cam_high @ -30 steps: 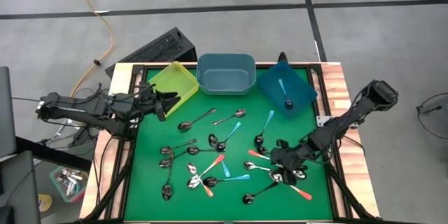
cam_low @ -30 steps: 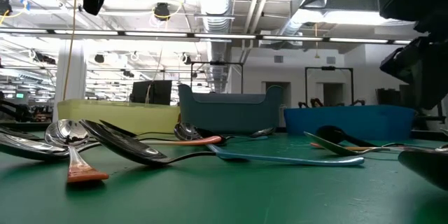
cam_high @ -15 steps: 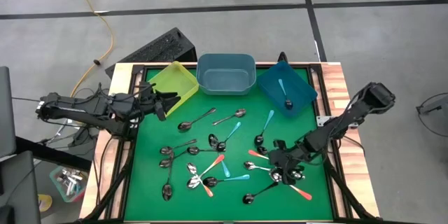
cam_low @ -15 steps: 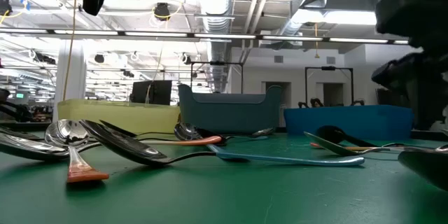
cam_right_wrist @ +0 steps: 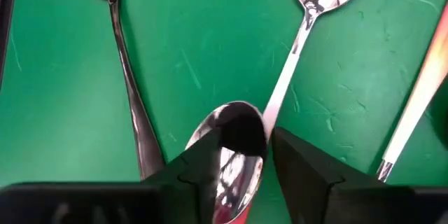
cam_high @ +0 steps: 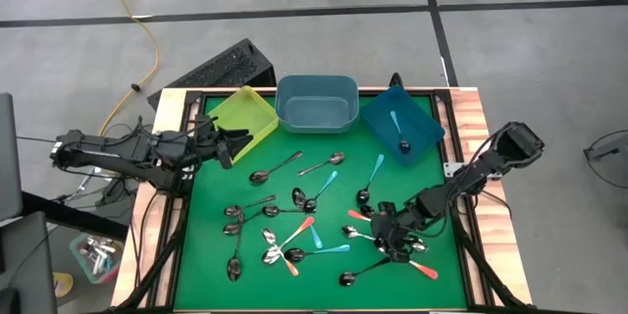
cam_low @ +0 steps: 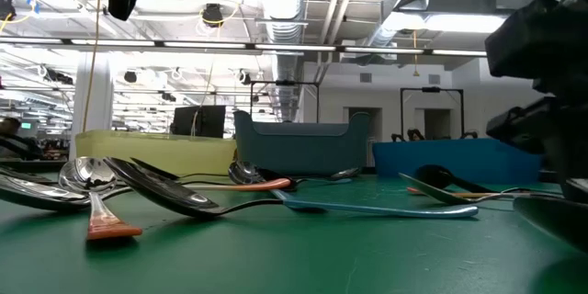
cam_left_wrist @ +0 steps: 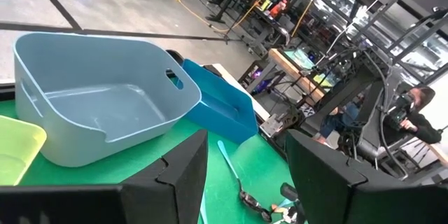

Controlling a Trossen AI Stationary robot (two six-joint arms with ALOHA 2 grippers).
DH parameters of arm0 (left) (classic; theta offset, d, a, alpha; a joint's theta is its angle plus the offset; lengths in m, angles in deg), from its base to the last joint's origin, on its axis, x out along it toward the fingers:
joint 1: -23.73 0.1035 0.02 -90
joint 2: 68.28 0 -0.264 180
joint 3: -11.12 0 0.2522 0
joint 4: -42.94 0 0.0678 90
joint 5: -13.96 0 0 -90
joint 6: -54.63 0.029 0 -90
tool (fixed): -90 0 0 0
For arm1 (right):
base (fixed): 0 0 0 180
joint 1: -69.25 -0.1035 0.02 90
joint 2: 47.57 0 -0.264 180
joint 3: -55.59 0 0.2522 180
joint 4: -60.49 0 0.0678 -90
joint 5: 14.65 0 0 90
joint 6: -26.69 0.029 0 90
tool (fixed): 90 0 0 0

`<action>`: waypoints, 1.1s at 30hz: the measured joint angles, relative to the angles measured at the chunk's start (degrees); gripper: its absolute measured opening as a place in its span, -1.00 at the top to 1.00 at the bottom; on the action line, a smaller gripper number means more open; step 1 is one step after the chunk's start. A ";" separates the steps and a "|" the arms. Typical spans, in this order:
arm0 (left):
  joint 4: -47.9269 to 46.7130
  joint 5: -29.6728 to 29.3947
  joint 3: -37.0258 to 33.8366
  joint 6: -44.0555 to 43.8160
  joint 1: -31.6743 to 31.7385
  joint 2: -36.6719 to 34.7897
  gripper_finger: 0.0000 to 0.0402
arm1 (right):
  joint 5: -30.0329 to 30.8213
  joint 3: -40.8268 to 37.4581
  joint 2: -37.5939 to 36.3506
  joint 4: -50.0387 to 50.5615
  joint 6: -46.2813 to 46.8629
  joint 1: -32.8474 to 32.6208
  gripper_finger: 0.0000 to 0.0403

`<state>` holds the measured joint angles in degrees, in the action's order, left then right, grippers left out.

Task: Sort silverware by color (type)
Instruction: Put the orange spoon into the yellow bin

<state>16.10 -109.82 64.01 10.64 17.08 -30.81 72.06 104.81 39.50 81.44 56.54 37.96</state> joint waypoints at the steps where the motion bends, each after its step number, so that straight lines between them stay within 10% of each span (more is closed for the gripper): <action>1: 0.01 0.00 0.00 0.01 0.01 0.00 0.12 | 0.09 -0.05 -0.25 0.16 0.04 0.00 0.37; 10: -0.07 -0.02 0.00 0.18 0.02 0.00 0.12 | -0.94 -0.08 -1.68 0.54 2.42 1.36 0.95; 33: -0.53 -1.02 0.00 1.81 0.01 -0.01 0.12 | 1.09 14.39 -1.53 14.87 -13.16 19.26 0.97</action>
<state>15.57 -110.84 64.01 12.45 17.08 -30.82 73.15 119.20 37.97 96.31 43.38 57.22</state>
